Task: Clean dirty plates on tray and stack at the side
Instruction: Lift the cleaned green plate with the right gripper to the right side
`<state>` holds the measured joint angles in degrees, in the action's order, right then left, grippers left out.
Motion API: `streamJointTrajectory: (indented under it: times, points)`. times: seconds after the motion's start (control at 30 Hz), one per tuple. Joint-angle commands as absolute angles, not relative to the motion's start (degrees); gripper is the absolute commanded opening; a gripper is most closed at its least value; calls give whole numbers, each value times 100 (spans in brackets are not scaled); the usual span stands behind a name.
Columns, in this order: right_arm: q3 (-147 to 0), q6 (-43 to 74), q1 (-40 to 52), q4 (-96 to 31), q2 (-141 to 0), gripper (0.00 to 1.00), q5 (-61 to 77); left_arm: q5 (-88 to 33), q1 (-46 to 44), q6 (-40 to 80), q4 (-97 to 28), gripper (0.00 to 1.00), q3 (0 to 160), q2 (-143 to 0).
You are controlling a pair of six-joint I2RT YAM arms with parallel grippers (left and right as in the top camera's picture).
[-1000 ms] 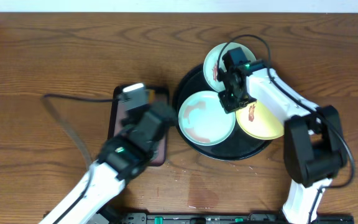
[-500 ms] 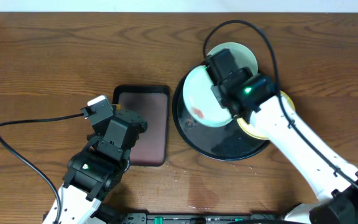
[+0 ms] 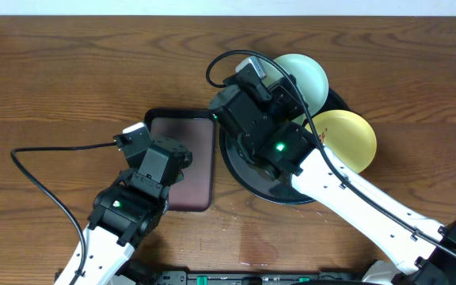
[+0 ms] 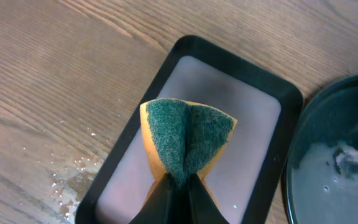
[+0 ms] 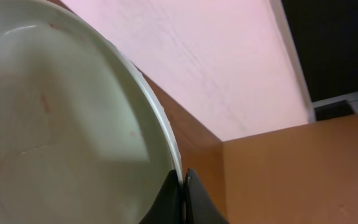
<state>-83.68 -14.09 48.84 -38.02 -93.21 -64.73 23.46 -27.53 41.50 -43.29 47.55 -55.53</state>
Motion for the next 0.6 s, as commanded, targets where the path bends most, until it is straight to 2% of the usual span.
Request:
streamJointTrajectory:
  times: [0.0, 0.3, 0.57]
  points:
    - [-8442, -1680, 4805, -3765, -9179, 1, -6893, 2290, -2727, 4119, -4327, 8, 4709, -5557]
    - [-8442, -2410, 4724, -3415, -9181, 1, -6897, 2287, -2729, 4117, -4327, 8, 4709, -5564]
    - [-8442, -2071, 4713, -3402, -9181, 1, -6823, 2246, -2729, 4115, -4327, 8, 4709, -5564]
